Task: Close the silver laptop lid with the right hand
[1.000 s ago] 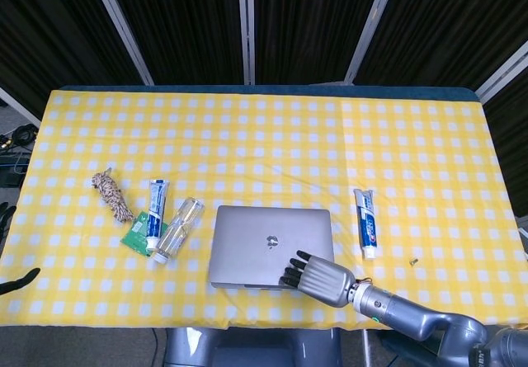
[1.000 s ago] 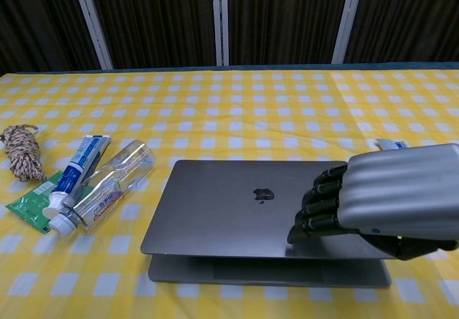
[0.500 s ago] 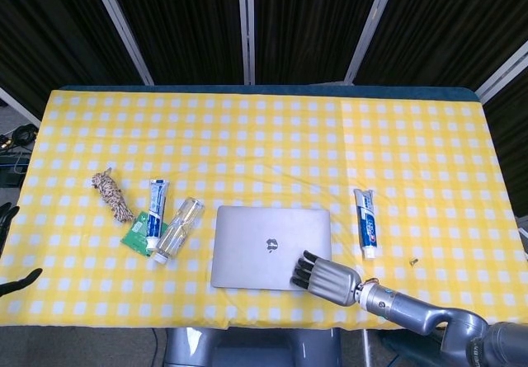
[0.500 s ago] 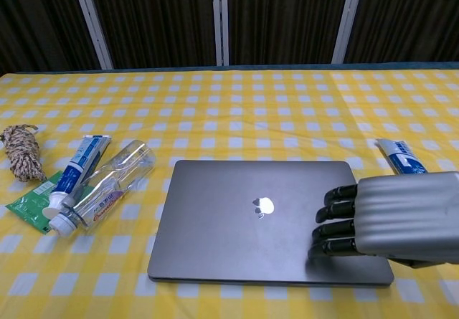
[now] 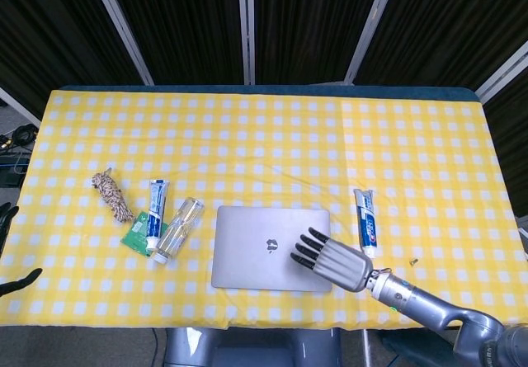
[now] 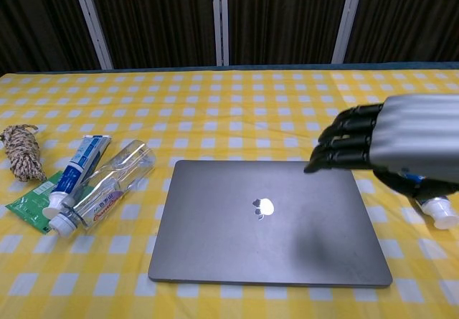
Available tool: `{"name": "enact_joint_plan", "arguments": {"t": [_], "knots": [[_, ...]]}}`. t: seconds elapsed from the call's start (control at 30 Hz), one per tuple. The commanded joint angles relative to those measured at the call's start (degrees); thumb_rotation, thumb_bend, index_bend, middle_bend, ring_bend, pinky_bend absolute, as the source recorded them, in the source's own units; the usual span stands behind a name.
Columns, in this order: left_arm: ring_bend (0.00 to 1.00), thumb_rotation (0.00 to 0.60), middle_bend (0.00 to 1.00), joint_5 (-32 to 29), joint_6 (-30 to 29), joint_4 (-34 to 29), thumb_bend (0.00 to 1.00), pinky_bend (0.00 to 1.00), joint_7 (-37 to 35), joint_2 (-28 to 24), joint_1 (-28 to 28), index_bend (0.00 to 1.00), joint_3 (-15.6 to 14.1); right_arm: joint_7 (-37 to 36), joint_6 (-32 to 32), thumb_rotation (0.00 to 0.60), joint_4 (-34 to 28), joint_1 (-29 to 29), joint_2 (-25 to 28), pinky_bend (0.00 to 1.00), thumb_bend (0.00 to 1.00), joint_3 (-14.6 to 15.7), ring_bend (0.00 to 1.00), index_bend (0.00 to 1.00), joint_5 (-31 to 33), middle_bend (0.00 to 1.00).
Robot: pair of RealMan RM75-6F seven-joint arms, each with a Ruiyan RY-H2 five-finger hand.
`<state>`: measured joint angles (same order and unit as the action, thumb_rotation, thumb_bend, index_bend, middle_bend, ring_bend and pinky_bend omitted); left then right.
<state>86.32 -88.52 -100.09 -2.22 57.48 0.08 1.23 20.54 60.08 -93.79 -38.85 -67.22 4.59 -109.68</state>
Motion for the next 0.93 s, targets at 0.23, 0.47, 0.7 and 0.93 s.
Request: {"name": "enact_joint_plan", "arguments": {"t": [0.23, 0.47, 0.7, 0.93], "knots": [[0.0, 0.6, 0.0, 0.88, -1.12, -0.09, 0.0, 0.0, 0.42, 0.09, 0.48, 0.0, -0.25, -3.78, 16.54, 0.6, -4.32, 11.34, 5.52, 0.0, 0.0, -4.42, 0.0, 0.0, 10.75, 0.0], [0.0, 0.6, 0.0, 2.71, -3.47, -0.3, 0.0, 0.0, 0.04, 0.07, 1.42, 0.0, -0.58, -9.78, 25.84, 0.6, -6.58, 20.1, 4.96, 0.0, 0.0, -4.35, 0.0, 0.0, 17.45, 0.0], [0.0, 0.6, 0.0, 2.93, -4.08, -0.17, 0.0, 0.0, -1.44, -0.42, 1.68, 0.0, -0.48, -12.97, 30.87, 0.6, -2.66, 26.14, 2.82, 0.0, 0.0, -2.69, 0.0, 0.0, 17.51, 0.0], [0.0, 0.6, 0.0, 2.67, -3.68, 0.02, 0.0, 0.0, -2.19, -0.61, 1.57, 0.0, -0.41, -13.3, 33.23, 0.6, -0.16, 29.52, 1.43, 0.0, 0.0, -3.14, 0.0, 0.0, 18.53, 0.0]]}}
